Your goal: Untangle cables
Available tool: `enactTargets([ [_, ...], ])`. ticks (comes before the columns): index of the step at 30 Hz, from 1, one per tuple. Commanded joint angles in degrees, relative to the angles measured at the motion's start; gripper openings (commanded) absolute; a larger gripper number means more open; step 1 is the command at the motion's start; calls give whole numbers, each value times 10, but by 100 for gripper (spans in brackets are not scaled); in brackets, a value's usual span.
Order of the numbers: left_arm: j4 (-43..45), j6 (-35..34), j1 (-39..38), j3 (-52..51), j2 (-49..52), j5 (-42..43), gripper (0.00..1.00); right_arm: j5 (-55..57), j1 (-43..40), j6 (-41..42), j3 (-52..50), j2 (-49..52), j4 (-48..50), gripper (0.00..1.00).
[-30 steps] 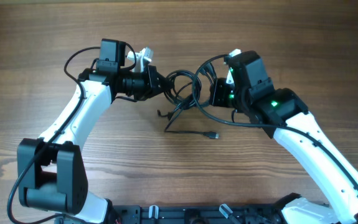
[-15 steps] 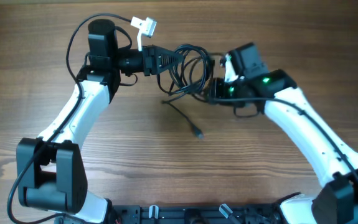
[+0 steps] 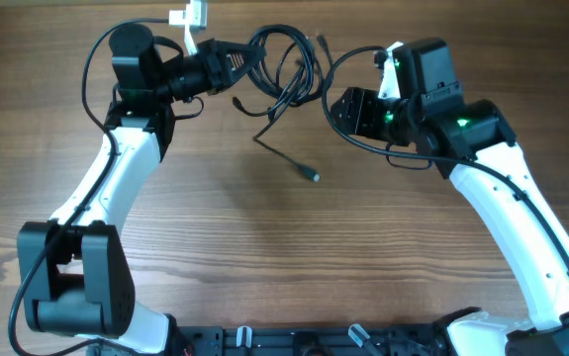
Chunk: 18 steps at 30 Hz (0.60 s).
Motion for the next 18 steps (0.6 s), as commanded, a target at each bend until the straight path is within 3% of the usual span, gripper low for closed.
enactTargets([
  [1,8,-29,2,11,-7,-4,4,-83,1,-65,11,-10,44,70],
  [7,-57,-75,-30,11,-7,-20,4,-76,2,34,11,-6,108,64],
  [13,-78,-150,-63,11,-7,-33,4,-72,11,63,11,39,149,63],
  [15,-78,-151,-69,11,-7,-33,4,-72,18,68,11,57,159,59],
  [18,-77,-205,-78,11,-7,-33,4,-69,28,83,11,89,166,44],
])
